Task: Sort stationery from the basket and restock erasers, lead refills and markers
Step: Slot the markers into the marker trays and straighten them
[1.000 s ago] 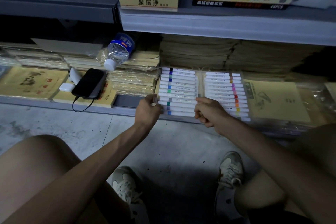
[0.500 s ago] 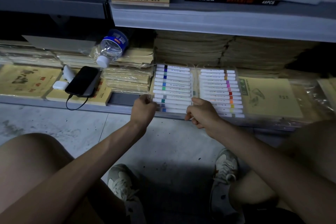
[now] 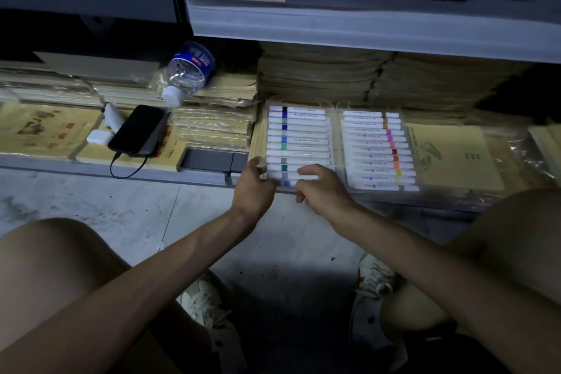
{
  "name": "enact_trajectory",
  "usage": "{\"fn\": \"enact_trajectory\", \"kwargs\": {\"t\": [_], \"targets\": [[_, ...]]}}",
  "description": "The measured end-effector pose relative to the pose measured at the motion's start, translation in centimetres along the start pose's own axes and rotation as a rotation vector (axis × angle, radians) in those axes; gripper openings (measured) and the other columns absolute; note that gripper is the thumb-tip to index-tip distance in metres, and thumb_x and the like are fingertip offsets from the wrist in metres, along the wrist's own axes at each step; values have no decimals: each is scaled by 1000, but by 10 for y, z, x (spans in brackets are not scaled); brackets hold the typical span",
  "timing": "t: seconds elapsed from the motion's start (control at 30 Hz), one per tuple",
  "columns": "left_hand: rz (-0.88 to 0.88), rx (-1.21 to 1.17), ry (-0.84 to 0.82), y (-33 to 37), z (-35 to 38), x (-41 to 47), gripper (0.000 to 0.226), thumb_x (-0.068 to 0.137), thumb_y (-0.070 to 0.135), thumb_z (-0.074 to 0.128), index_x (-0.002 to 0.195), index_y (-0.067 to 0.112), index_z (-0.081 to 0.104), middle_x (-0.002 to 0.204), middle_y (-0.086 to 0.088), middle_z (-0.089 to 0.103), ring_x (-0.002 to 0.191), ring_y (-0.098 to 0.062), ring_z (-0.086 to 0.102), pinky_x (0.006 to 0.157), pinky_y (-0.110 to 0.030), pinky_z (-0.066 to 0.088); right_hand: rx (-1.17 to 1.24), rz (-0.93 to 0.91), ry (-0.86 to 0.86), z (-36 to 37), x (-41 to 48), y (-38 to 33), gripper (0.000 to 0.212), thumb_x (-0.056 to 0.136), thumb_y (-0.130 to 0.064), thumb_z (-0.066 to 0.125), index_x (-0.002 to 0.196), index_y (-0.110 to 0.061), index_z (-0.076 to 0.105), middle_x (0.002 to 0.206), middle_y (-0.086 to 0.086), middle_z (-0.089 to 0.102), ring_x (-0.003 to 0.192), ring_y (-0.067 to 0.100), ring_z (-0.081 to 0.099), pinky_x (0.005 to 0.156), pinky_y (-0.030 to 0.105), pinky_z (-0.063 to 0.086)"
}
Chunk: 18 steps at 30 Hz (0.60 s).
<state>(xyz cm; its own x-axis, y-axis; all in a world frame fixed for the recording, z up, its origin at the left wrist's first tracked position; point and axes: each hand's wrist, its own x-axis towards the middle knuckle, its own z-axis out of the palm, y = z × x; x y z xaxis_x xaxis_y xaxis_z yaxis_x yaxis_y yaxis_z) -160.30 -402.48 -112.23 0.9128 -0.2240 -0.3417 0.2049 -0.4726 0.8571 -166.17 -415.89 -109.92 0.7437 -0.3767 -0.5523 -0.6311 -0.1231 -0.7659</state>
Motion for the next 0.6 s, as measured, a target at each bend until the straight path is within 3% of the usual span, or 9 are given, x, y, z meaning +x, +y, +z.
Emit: {"fn": "enact_trajectory", "kwargs": {"t": [0.1, 0.17, 0.27, 0.37, 0.47, 0.6], "targets": [[-122, -97, 28, -3, -6, 7, 52, 88, 4, 65, 138, 11, 53, 121, -7, 68, 104, -26, 68, 90, -45, 60, 7, 8, 104, -15, 11, 4, 46, 90, -17, 57, 136, -25, 55, 82, 2, 74, 69, 13, 61, 60, 28, 42], [-191, -145, 31, -3, -9, 9, 45, 92, 1, 63, 136, 8, 53, 122, -13, 65, 106, -32, 67, 90, -46, 60, -19, 20, 139, -20, 16, 7, 57, 91, -19, 56, 146, -27, 47, 83, 1, 74, 76, 15, 64, 64, 31, 45], [-182, -189, 18, 1, -7, 8, 24, 97, 0, 59, 118, 11, 61, 114, -12, 68, 105, -32, 69, 88, -45, 61, -9, 59, 74, -22, 19, 10, 74, 90, -17, 56, 157, -30, 28, 82, 5, 75, 66, 14, 56, 55, 29, 41], [-168, -204, 16, 3, -6, 7, 27, 99, 2, 58, 125, 8, 62, 107, -8, 67, 100, -29, 70, 82, -38, 62, 99, 75, 27, -21, 14, 6, 77, 89, -10, 58, 157, -31, 28, 79, 9, 72, 57, 14, 48, 45, 25, 35], [-162, -228, 10, 4, -9, 9, 21, 99, 1, 58, 116, 13, 62, 104, -7, 66, 95, -26, 69, 84, -38, 61, 268, 101, -37, -25, 11, 5, 87, 86, -3, 60, 160, -27, 22, 69, 11, 62, 51, 14, 41, 40, 23, 25], [-159, -253, -5, 5, -11, 14, 21, 99, 0, 57, 116, 13, 60, 105, -6, 64, 91, -22, 68, 74, -30, 61, 437, 172, -126, -33, 13, 5, 94, 87, -1, 59, 161, -35, 13, 72, 12, 64, 51, 14, 45, 36, 21, 22]]}}
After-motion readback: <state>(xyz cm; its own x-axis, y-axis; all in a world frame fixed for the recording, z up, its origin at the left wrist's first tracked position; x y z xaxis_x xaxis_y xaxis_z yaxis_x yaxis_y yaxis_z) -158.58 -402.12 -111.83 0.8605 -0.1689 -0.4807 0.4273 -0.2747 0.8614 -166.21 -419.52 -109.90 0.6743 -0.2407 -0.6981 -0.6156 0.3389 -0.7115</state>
